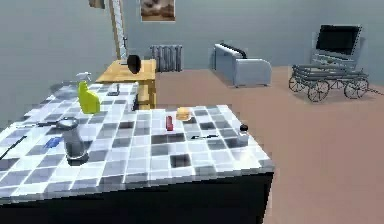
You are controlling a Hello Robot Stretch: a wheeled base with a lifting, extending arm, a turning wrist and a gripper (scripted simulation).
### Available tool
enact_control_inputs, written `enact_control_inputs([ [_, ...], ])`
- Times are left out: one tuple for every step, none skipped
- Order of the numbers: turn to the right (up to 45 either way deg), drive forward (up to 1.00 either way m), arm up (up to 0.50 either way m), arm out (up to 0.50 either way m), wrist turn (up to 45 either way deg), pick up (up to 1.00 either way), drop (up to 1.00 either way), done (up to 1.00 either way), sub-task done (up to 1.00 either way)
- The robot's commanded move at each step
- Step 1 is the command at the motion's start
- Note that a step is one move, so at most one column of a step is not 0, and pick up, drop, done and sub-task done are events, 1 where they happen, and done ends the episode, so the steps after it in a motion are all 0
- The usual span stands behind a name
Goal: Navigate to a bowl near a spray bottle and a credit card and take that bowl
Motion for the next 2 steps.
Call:
enact_control_inputs([
  [45.0, 0.00, 0.00, 0.00, 0.0, 0.00, 0.00, 0.00, 0.00],
  [33.0, 0.00, 0.00, 0.00, 0.0, 0.00, 0.00, 0.00, 0.00],
])
